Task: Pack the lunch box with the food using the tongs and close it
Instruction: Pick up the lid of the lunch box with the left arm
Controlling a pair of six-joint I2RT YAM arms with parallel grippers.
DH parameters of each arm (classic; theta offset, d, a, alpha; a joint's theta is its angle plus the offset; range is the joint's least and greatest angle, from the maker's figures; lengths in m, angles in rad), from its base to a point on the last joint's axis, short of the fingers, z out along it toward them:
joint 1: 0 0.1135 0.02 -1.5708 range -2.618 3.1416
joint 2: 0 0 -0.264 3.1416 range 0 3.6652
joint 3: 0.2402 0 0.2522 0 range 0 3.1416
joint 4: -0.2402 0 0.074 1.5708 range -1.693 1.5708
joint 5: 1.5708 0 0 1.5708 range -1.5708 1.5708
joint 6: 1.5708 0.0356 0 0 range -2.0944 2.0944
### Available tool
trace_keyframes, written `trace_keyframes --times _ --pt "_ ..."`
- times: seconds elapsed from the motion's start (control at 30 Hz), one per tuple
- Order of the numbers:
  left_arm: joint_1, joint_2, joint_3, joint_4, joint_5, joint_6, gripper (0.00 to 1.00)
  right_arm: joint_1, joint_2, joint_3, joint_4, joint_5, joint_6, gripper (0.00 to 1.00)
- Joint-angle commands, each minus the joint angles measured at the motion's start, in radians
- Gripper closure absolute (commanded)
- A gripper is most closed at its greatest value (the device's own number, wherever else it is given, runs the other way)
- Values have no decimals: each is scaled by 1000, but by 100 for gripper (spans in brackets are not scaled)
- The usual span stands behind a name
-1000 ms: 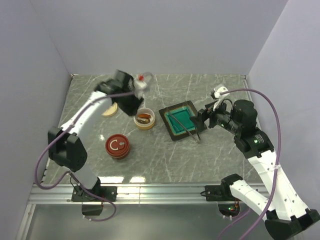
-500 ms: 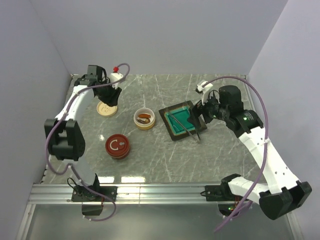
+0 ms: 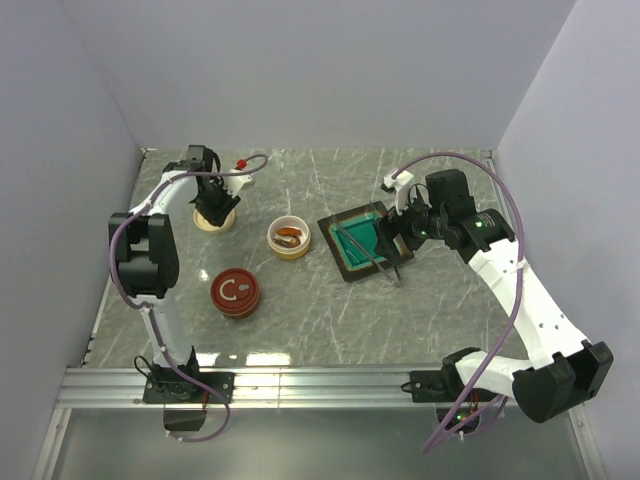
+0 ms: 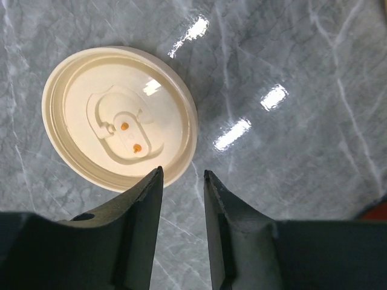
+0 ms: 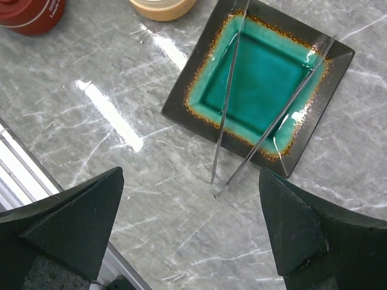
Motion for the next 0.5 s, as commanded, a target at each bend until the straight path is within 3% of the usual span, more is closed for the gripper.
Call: trace_keyframes --times 0.0,0.47 --pt "1 19 -7 34 -13 51 61 -7 0 47 -8 -13 -16 0" --pt "1 85 -82 146 -57 77 66 -6 -2 37 -5 -15 -7 0"
